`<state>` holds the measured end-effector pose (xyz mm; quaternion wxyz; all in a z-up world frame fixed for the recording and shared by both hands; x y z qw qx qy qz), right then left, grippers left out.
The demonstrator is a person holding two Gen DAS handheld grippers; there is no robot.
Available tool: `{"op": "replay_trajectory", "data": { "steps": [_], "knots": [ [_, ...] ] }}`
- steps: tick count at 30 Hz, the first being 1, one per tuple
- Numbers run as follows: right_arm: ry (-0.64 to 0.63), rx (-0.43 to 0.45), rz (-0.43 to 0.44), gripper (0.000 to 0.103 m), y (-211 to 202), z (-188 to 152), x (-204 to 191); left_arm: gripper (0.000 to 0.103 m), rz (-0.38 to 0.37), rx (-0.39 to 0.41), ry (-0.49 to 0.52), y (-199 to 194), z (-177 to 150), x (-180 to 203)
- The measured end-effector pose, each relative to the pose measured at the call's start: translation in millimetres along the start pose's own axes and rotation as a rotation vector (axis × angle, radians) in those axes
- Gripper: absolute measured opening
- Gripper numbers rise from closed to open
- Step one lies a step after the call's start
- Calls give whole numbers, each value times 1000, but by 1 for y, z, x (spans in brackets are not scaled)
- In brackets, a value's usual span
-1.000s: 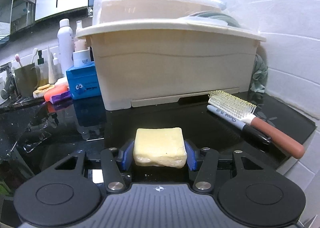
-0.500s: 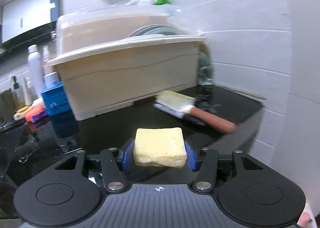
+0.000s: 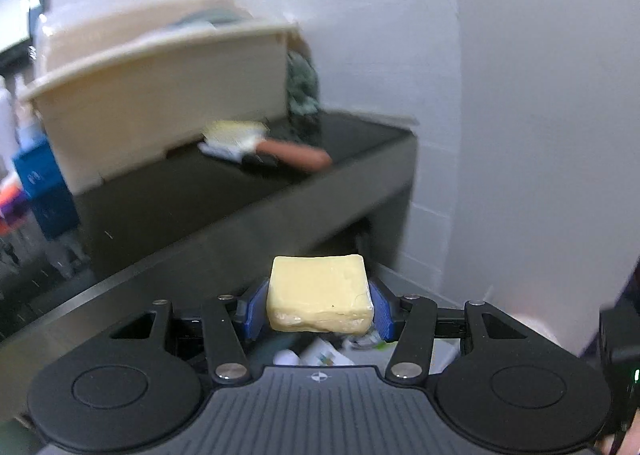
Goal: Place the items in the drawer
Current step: 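Carry the yellow sponge with the left tool down into the open drawer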
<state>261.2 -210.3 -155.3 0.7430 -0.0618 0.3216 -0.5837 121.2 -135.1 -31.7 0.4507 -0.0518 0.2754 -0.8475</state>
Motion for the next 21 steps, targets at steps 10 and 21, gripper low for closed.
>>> {"op": "replay_trajectory", "data": {
  "steps": [10, 21],
  "knots": [
    [-103, 54, -71, 101, -19, 20, 18, 51, -75, -78, 16, 61, -27, 23],
    [-190, 88, -151, 101, -23, 48, 47, 51, -162, -199, 112, 151, -50, 52]
  ]
}}
Point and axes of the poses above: each gripper's, at about its wrist camera, not at the fingertips, and y roughly the way its jaws point, x to its right, z to its top, the point moved 10 cm from there along y, roughly the way its jaws point, and after that the axes turned 3 degrees about y, right-handed, at the moved point
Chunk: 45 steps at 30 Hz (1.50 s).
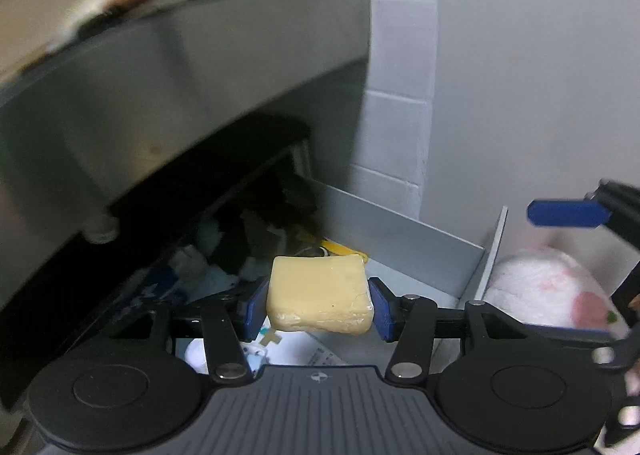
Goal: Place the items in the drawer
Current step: 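Carry the yellow sponge with the left tool down into the open drawer, then lower the sponge into the drawer and open the left tool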
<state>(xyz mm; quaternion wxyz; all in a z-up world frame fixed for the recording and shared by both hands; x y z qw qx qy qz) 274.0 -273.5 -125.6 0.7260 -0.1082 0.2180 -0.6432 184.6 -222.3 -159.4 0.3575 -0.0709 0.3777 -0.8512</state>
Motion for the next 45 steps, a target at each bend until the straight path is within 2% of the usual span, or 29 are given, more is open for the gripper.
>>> {"op": "replay_trajectory", "data": {
  "steps": [5, 13, 18, 25, 28, 34, 37, 39, 42, 45],
  "knots": [
    [26, -9, -4, 101, -2, -4, 11, 51, -40, -89, 10, 43, 0, 2],
    [57, -8, 21, 101, -9, -8, 15, 51, -108, -183, 78, 97, -5, 16],
    [86, -6, 27, 101, -10, -10, 17, 51, -102, -241, 83, 124, -8, 18],
    [105, -9, 36, 101, -9, -13, 18, 51, -117, -294, 44, 144, -13, 21],
    [110, -11, 41, 101, -8, -14, 17, 51, -90, -290, 33, 150, -14, 18],
    [120, -18, 55, 101, -6, -15, 13, 52, -84, -296, 22, 158, -15, 18],
    [118, -21, 59, 101, -6, -15, 11, 52, -103, -333, 8, 160, -19, 19],
    [115, -21, 62, 101, -6, -14, 9, 52, -93, -358, 31, 163, -25, 20],
    [112, -22, 66, 101, -6, -13, 7, 52, -57, -349, 74, 161, -28, 22],
    [111, -25, 68, 101, -7, -14, 5, 52, -64, -347, 68, 159, -28, 23]
  ]
}}
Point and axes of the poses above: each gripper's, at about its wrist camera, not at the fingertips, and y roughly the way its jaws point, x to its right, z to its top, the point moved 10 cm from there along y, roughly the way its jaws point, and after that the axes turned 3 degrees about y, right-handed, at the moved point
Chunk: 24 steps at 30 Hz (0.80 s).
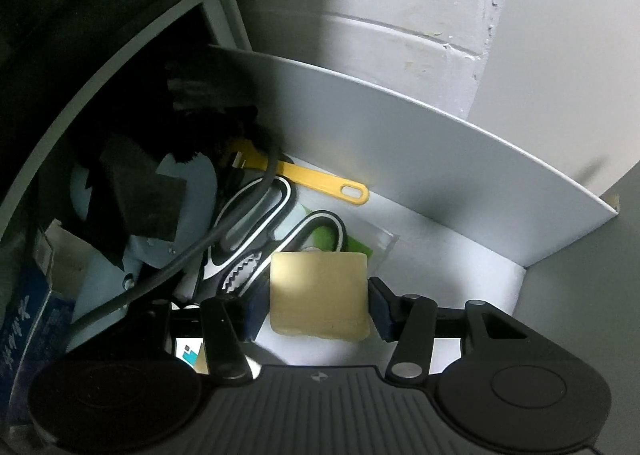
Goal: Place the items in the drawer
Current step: 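Lower the sponge into the drawer and open the left tool, then raise the left tool out of the drawer away from the sponge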
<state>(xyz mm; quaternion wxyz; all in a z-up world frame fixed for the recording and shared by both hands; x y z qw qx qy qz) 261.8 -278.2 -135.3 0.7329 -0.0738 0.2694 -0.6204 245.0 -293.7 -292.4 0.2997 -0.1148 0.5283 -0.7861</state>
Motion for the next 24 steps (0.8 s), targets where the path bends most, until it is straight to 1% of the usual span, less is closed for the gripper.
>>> {"op": "replay_trajectory", "data": {
  "steps": [2, 8, 14, 17, 19, 21, 24],
  "knots": [
    [-1, -1, 0, 101, -1, 0, -1, 52, 6, 12, 2, -5, 1, -1],
    [-13, 3, -3, 101, -8, 2, -4, 53, 23, 94, 26, -40, 14, 0],
    [-36, 14, -4, 101, -22, 9, -9, 55, 42, 138, 43, -73, 17, 1],
    [-42, 23, 1, 101, -33, 14, -12, 58, 38, 175, 28, -99, 15, 5],
    [-50, 34, 0, 101, -43, 17, -14, 60, 27, 203, 12, -117, 13, 7],
    [-61, 44, -6, 101, -52, 19, -16, 60, 8, 230, -5, -134, 9, 9],
    [-84, 54, -14, 101, -60, 21, -19, 60, -28, 276, -69, -162, 0, 7]
  ]
}}
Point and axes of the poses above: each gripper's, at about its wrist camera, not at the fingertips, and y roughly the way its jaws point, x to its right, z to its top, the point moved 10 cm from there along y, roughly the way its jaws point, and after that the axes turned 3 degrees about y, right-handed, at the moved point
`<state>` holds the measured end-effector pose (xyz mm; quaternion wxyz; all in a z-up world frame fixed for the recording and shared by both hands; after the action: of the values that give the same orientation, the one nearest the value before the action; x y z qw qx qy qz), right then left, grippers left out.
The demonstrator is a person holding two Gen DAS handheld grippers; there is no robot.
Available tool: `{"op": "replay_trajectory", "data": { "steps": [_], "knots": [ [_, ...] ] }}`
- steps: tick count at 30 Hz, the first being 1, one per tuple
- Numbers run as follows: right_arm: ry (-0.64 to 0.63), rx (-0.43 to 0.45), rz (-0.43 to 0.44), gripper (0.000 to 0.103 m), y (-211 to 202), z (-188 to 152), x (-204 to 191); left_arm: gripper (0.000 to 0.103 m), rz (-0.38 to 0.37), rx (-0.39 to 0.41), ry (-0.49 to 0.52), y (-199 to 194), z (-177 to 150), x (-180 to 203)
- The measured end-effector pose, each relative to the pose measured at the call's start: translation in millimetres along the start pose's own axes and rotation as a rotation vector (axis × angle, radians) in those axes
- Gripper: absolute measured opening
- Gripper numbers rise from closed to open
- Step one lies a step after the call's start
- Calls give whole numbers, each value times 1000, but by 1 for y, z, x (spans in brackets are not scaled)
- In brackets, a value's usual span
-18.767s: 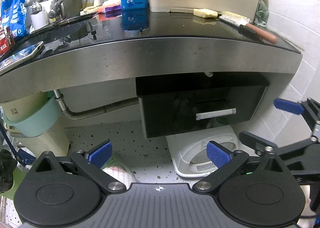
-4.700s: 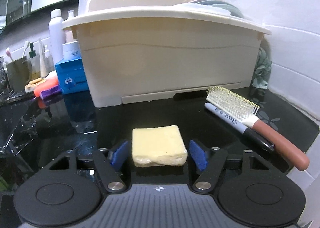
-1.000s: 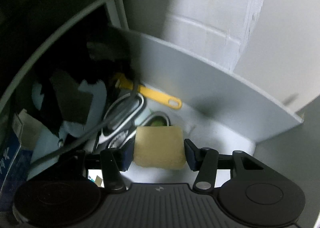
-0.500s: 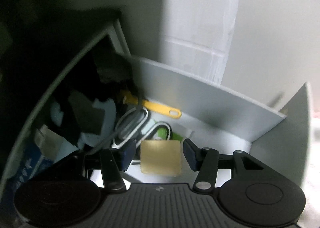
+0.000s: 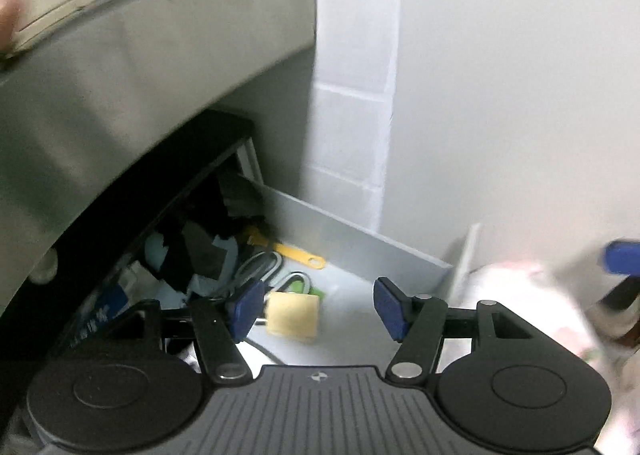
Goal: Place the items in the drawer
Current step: 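Raise the left tool out of the drawer away from the sponge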
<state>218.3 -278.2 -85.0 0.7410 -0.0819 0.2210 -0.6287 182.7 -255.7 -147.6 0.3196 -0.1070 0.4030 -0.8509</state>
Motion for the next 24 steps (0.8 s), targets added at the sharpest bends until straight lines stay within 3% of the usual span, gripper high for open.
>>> {"op": "replay_trajectory", "data": {
  "steps": [8, 10, 12, 19, 24],
  "knots": [
    [-30, -20, 19, 101, 7, -4, -19, 68, 17, 94, -139, -71, -16, -14],
    [-50, -25, 30, 101, 10, -4, -27, 70, 50, 114, -150, -88, -22, -19],
    [-59, -26, 39, 101, 14, -5, -37, 83, 101, 140, -166, -106, -30, -27],
    [-92, -44, 66, 101, 30, -12, -65, 86, 190, 193, -295, -147, -69, -56],
    [-109, -31, 78, 101, 39, -7, -82, 89, 310, 273, -350, -183, -93, -73]
  ]
}}
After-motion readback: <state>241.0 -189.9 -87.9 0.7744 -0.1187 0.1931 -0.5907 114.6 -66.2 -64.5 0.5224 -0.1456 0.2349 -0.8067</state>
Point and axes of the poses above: each gripper's, at about its wrist camera, not at the fingertips, and y roughly the way its jaws point, x to its right, z to its top, the point moved 10 cm from there along y, roughly the way its jaws point, and after that the axes turned 3 degrees about y, right-handed, at the moved point
